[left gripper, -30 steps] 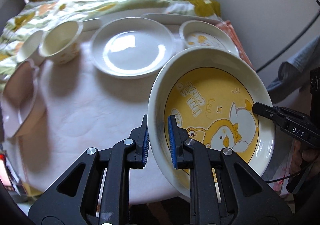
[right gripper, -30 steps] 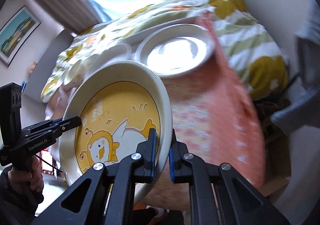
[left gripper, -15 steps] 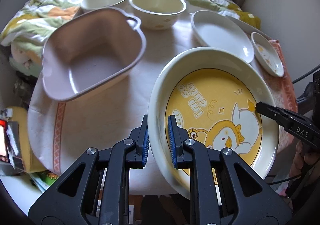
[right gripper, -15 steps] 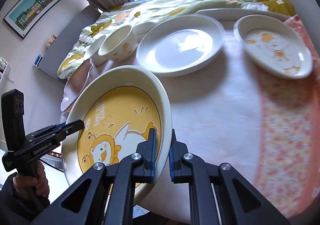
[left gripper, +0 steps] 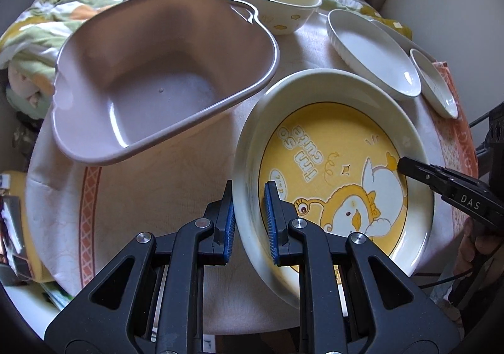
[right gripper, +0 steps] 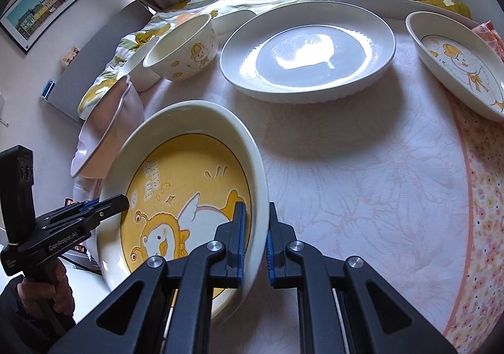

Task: Organize plates and bowls
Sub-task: 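Lift the yellow duck dish with both grippers and carry it beside the pink square dish, then lower the yellow duck dish onto the cloth and open both grippers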

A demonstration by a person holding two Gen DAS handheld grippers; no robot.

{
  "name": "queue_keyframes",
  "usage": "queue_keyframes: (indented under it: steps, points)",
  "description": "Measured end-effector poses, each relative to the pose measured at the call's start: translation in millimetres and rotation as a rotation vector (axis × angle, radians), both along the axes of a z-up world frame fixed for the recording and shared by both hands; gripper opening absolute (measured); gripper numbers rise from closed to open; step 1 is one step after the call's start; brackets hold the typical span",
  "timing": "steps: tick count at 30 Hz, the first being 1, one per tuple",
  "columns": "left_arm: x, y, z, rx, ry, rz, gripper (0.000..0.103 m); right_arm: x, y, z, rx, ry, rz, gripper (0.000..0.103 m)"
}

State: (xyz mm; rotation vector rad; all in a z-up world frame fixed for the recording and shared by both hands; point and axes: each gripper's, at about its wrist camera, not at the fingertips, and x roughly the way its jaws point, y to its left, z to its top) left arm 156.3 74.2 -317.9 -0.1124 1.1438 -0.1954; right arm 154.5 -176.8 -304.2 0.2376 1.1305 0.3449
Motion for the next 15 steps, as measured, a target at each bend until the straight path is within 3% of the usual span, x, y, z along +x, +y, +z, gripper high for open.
queue_keyframes:
  steps: [7, 15]
  points:
    - [1.0, -1.8, 0.7, -0.006, 0.009, -0.002, 0.014, 0.5, -0.4, -0.5, -0.005, 0.016, -0.025, 0.01]
    - [1.0, -11.7, 6.8, 0.102, 0.005, -0.038, 0.015, 2.1, -0.3, -0.3, -0.014, 0.028, -0.035, 0.011]
